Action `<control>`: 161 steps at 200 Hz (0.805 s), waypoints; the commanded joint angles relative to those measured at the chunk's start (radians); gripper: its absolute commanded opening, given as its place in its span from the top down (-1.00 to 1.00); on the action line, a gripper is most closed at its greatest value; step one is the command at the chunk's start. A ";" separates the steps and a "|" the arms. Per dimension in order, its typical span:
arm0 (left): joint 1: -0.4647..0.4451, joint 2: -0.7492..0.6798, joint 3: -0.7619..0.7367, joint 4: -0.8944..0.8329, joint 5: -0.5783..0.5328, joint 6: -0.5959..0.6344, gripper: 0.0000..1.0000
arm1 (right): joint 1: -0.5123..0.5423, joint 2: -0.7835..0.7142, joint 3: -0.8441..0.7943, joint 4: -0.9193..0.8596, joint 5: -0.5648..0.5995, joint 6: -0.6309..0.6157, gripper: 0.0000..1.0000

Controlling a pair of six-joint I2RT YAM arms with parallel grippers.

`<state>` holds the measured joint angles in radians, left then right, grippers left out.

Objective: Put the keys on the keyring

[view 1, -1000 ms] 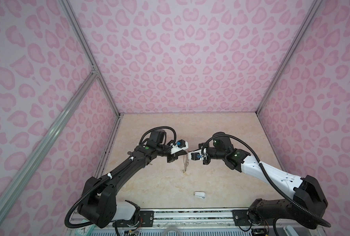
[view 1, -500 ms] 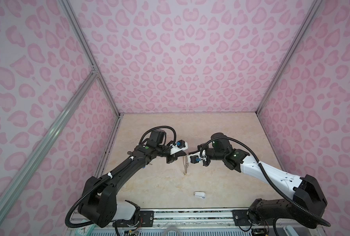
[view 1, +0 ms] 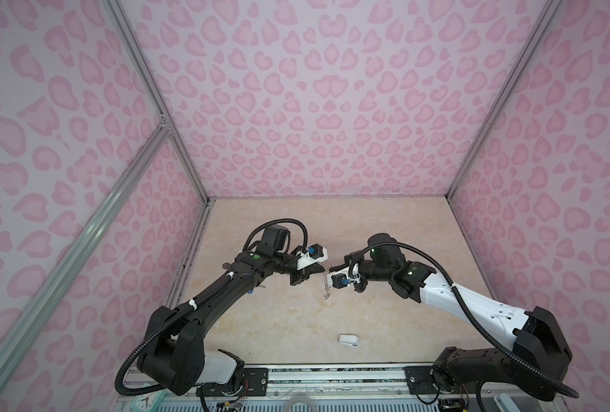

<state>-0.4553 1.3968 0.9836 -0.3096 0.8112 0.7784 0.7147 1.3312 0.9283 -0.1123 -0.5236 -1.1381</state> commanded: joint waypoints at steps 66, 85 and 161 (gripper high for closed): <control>0.004 0.012 0.038 0.038 0.028 0.005 0.93 | 0.029 0.040 0.024 -0.174 0.058 -0.093 1.00; 0.003 0.007 0.034 0.037 0.028 0.015 0.93 | 0.029 0.042 0.027 -0.176 0.078 -0.079 1.00; 0.003 0.013 0.029 0.036 0.022 0.031 0.94 | -0.012 0.020 -0.015 -0.058 0.040 0.043 1.00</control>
<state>-0.4538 1.4097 1.0088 -0.2974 0.8127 0.7952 0.7265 1.3663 0.9428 -0.2546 -0.4477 -1.1793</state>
